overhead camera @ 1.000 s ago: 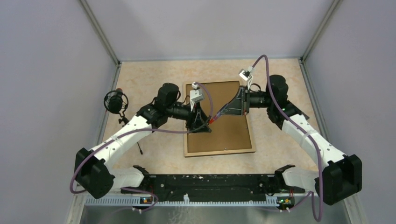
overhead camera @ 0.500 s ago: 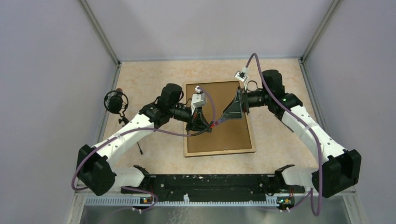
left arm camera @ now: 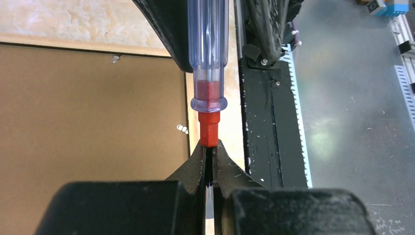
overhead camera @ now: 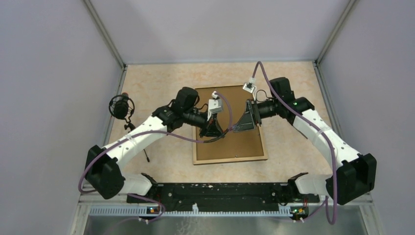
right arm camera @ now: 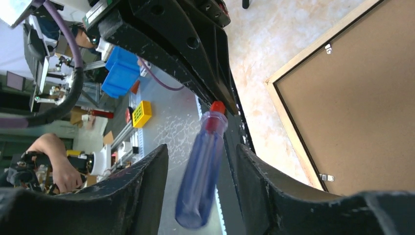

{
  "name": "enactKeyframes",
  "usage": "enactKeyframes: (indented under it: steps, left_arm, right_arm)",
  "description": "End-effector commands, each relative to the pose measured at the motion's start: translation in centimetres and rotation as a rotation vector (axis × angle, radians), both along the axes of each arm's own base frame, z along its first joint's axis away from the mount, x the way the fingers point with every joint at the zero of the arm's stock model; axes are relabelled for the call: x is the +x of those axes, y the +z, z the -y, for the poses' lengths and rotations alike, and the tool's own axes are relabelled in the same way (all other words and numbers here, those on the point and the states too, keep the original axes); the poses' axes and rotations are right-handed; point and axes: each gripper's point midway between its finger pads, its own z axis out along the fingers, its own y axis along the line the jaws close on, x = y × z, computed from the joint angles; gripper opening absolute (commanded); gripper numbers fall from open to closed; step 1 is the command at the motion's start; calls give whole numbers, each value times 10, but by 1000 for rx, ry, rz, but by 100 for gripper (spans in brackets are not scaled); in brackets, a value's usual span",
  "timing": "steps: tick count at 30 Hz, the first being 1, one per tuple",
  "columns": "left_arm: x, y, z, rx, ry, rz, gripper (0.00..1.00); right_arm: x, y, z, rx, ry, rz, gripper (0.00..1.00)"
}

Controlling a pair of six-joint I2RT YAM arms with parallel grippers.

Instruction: Take the photo out of the frame

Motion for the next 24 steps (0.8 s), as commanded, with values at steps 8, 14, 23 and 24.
enactKeyframes:
  steps: [8, 14, 23, 24]
  left_arm:
    - [23, 5, 14, 49, 60, 55, 0]
    - [18, 5, 16, 46, 39, 47, 0]
    - [17, 7, 21, 47, 22, 59, 0]
    - [18, 7, 21, 49, 26, 61, 0]
  right_arm:
    - [19, 0, -11, -52, -26, 38, 36]
    - [22, -4, -12, -62, -39, 38, 31]
    - [18, -8, -16, -51, -17, 12, 31]
    - [17, -9, -16, -52, -17, 8, 31]
